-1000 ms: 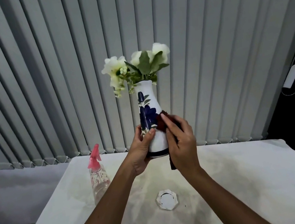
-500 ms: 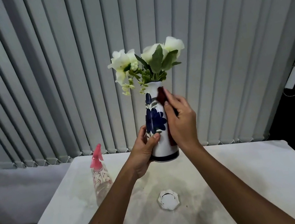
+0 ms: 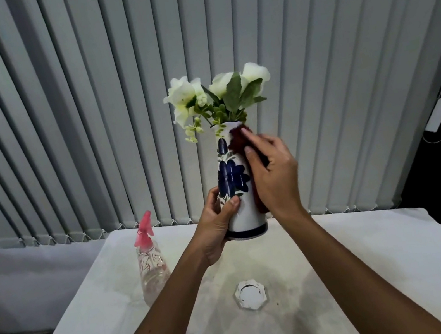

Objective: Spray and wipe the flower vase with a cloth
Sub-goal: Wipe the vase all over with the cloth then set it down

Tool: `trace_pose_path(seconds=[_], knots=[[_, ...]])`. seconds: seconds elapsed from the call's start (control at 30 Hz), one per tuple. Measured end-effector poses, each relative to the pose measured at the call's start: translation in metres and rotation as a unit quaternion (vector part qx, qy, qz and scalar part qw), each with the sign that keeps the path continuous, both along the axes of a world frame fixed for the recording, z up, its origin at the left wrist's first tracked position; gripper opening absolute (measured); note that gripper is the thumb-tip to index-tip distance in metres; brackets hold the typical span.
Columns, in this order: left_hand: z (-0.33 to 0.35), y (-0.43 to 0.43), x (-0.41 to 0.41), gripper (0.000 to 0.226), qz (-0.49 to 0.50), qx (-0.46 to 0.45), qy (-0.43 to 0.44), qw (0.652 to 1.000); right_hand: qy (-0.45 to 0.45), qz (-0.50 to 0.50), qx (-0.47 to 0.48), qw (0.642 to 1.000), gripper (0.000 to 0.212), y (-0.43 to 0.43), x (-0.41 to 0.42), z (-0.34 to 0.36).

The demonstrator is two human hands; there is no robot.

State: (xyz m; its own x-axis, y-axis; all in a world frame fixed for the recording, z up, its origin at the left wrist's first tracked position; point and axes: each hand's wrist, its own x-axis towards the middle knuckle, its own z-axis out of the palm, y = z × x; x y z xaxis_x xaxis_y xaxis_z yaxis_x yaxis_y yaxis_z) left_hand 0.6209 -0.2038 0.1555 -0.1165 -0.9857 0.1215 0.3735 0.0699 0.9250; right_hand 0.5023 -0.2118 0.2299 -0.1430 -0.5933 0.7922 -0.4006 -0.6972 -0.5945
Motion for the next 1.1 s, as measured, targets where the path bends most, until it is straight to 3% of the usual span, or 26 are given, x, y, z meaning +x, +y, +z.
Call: trace_pose_path(seconds=[0.1,0.2,0.5,0.6,0.73,0.87,1.0,1.1], knots=[[-0.003,-0.002,0.004,0.030,0.007,0.013,-0.001,1.000,-0.116,0.085,0.040,0.989,0.034,0.006,-0.011,0.030],[-0.003,-0.003,0.003,0.043,0.007,0.023,0.008,1.000,-0.210,0.224,0.078,0.948,0.030,0.008,-0.021,0.048],[-0.005,-0.006,0.001,0.037,-0.005,0.005,0.035,0.999,-0.017,0.105,0.128,0.986,0.037,-0.001,-0.017,-0.021],[-0.007,-0.005,0.000,0.050,-0.010,0.001,0.038,0.999,0.058,0.096,0.150,0.982,0.048,0.005,-0.014,-0.037],[-0.007,-0.001,0.002,0.044,-0.016,0.014,0.029,0.999,0.191,0.056,0.108,0.974,0.058,0.023,-0.007,-0.058],[-0.001,0.004,0.000,0.047,-0.071,0.043,0.031,0.996,0.219,-0.007,0.064,0.974,0.055,0.012,-0.003,-0.040],[0.002,-0.003,0.000,0.099,-0.086,0.015,0.051,0.995,0.169,0.065,0.101,0.978,0.055,-0.004,-0.001,-0.012],[0.004,-0.009,0.002,0.107,-0.046,0.005,0.066,0.997,0.128,0.102,0.135,0.977,0.059,0.007,-0.002,-0.023]])
